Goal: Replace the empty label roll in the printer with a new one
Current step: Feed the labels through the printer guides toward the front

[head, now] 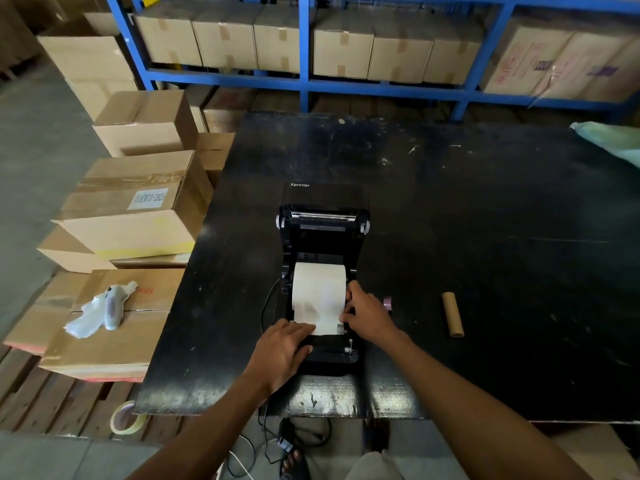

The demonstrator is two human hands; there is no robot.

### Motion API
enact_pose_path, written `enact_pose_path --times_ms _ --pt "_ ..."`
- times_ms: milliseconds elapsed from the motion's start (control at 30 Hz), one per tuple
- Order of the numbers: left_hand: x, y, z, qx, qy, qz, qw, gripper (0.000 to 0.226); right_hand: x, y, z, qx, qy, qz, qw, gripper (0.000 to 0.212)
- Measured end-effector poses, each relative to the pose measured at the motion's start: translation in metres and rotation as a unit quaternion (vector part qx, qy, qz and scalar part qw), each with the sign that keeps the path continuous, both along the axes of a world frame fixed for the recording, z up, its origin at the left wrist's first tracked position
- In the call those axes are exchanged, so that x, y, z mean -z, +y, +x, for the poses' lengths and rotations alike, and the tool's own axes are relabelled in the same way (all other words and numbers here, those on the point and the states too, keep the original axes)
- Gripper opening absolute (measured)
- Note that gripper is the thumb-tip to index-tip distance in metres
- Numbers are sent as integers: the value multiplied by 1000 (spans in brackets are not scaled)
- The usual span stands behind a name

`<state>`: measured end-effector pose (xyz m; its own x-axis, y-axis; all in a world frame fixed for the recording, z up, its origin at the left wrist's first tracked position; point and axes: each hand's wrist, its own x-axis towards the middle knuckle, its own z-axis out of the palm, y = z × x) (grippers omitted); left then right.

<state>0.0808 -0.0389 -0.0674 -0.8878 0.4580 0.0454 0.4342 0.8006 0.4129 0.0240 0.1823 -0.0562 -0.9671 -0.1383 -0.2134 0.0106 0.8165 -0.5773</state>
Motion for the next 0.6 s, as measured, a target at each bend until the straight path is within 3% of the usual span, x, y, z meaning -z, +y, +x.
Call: enact_pose_path --times_ms 233,400,467,600 --pt "2 -3 2 3 7 -8 1000 43 -6 4 3 -3 -6 -29 1000 38" --pt "2 -3 1 17 4 -29 999 45 -1 0 27 -14 125 -13 992 21" --pt "2 -3 1 22 3 -35 999 46 4 -2 37 -77 166 35 982 9" --pt "1 0 1 16 9 -16 1000 41 15 -4 52 -173 204 180 946 33"
